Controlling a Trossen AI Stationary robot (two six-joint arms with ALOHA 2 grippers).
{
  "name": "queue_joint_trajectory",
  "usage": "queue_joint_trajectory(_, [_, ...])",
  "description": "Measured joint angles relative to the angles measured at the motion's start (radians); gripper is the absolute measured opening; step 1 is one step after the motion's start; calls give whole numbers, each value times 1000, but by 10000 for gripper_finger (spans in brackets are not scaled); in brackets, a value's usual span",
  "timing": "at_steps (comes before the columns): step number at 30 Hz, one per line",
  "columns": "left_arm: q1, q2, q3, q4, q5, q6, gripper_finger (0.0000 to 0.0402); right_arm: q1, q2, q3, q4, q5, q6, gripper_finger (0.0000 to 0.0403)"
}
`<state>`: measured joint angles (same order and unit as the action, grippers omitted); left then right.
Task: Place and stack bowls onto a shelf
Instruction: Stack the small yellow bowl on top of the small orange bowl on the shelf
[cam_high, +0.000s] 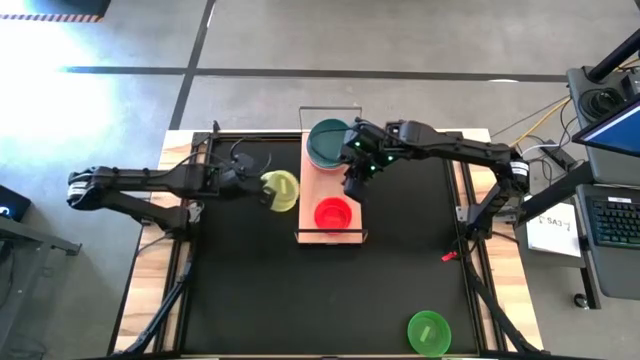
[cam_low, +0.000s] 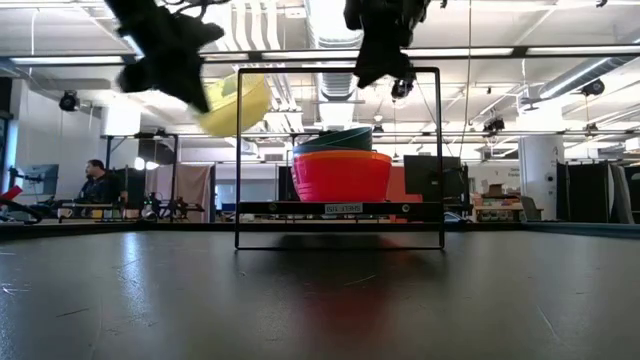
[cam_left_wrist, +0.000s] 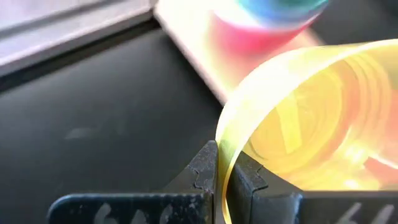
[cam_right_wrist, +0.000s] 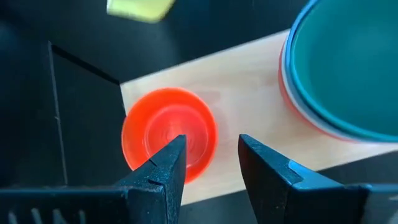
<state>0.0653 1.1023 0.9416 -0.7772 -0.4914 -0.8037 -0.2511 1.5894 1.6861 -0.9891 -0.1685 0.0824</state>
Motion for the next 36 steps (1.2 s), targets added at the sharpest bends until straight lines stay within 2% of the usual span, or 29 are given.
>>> queue_joint_trajectory(6, [40,101,56,175,-9,157,0,2,0,35,57,-45,-20,134])
queue_joint_trajectory(12, [57,222,113,292,-131,310,0,2,0,36,135,-35,-61,134])
queue_joint_trajectory(16, [78,271,153,328,-207,367,0,3,0,35,173,71,-110,134])
queue_joint_trajectory(19, [93,299,187,379,-207,415,0,3,0,35,220,166,-169,134])
queue_joint_trajectory(24, [113,331,248,423,-211,471,0,7,0,35,293,255,-250,134])
queue_joint_trajectory(31, [119,351,332,425,-218,540,0,9,0,35,354,463,-372,134])
queue_joint_trajectory(36, [121,352,352,428,-217,541,0,10,0,35,371,532,-424,134])
